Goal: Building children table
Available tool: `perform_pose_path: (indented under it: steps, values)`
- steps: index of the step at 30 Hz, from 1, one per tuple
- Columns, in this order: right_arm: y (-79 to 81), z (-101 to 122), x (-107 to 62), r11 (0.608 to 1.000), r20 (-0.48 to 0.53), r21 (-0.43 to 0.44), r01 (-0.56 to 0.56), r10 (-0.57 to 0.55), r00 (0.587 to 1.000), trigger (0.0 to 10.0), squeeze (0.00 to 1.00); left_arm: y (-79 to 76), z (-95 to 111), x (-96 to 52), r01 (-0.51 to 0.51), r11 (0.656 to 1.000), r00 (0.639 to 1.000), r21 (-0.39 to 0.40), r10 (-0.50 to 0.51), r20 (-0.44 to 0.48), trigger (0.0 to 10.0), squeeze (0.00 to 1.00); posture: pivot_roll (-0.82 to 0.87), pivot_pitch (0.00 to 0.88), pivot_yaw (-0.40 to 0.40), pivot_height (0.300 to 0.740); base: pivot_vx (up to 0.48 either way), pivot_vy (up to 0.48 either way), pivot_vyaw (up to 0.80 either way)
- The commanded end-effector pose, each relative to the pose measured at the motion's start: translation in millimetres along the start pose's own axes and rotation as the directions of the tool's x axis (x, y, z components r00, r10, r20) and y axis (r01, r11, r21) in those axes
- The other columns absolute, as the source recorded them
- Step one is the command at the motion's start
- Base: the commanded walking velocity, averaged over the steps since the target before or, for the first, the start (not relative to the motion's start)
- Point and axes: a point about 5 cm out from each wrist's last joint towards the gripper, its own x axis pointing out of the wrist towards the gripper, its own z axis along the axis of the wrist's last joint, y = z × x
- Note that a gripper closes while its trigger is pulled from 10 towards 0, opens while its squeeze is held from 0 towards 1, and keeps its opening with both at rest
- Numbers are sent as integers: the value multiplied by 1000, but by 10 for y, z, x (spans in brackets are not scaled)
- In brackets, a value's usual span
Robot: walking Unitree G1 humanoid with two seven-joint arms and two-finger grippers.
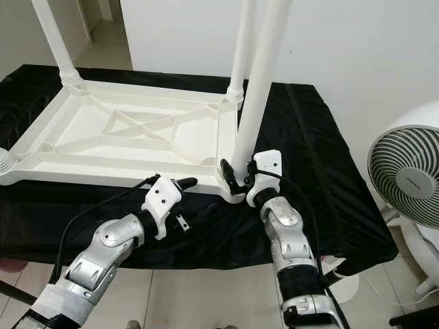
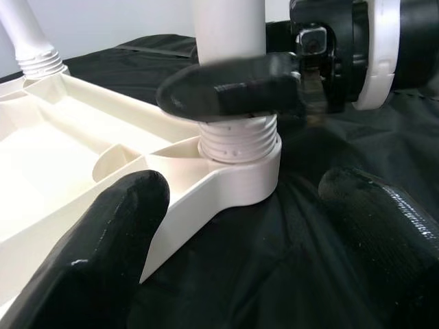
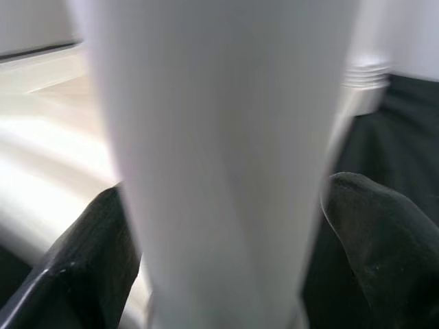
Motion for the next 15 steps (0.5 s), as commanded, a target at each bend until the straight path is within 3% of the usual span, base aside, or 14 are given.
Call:
perform_pose_path:
  steps: [1, 6, 7, 10, 11, 15]
  values:
    - [-14, -21, 3, 997, -19, 1, -72, 72, 997, 10000, 0, -56, -18, -16, 74, 997, 997, 14, -73, -12, 10000, 0, 104, 47, -53, 740, 0, 0, 0]
    - [-39, -19, 36, 990, -38, -20, -142, 141, 989, 10000, 0, -34, -5, -13, 70, 997, 997, 15, -70, -8, 10000, 0, 104, 42, -52, 740, 0, 0, 0]
    - [-47, -35, 64, 984, -53, -22, -175, 173, 983, 4078, 0, -35, 6, -8, 72, 997, 997, 17, -72, -4, 10000, 0, 104, 35, -48, 740, 0, 0, 0]
    - [-61, -49, 90, 979, -65, -33, -200, 197, 978, 4078, 0, -37, 13, -2, 74, 997, 997, 19, -74, 0, 10000, 0, 104, 35, -48, 740, 0, 0, 0]
    - [-66, -54, 102, 979, -66, -28, -202, 200, 978, 0, 0, -37, 19, 5, 75, 997, 997, 20, -75, 2, 10000, 0, 107, 28, -50, 740, 0, 0, 0]
    - [-75, -61, 120, 977, -64, -21, -213, 212, 975, 0, 0, -38, 27, 13, 77, 997, 997, 22, -77, 4, 10000, 0, 107, 28, -50, 740, 0, 0, 0]
